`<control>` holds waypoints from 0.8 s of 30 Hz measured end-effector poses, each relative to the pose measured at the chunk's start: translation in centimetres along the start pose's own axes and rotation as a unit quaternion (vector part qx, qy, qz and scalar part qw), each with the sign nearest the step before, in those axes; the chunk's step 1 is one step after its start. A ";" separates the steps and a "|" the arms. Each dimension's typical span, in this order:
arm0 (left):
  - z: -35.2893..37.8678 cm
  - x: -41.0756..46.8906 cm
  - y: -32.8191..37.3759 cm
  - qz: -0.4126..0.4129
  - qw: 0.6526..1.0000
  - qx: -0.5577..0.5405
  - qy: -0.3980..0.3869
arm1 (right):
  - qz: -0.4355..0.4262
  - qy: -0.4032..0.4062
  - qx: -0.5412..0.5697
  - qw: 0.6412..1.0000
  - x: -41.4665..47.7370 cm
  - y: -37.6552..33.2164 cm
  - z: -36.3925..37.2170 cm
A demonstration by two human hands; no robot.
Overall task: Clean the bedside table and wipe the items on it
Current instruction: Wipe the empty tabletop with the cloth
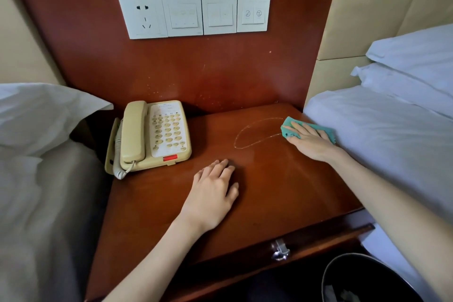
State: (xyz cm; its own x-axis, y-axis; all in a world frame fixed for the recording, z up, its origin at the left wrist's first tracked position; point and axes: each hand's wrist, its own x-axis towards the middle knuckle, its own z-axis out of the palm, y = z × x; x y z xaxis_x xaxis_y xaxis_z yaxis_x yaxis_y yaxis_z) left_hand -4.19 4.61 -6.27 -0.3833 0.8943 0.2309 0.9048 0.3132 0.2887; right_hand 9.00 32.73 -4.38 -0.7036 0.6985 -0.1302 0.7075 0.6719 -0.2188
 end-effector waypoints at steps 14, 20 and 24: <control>0.3 0.0 -0.3 0.004 1.000 0.002 0.008 | 0.043 0.009 0.005 0.999 7.0 -1.3 -1.2; 0.2 0.1 -0.4 0.000 1.000 -0.002 0.006 | 0.050 0.005 -0.003 0.999 7.5 -1.8 -1.7; 0.3 0.1 -0.4 -0.001 1.000 -0.008 0.004 | 0.027 0.015 -0.015 0.999 6.5 -1.8 -1.2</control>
State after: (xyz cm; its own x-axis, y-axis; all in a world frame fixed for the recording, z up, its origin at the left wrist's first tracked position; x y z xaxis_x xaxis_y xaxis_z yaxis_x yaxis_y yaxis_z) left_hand -4.49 4.64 -6.60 -0.3873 0.8909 0.2372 0.9005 0.3103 0.3048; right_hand 3.21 36.33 -3.67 -0.6629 0.7403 -0.1116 0.7459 0.6402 -0.1837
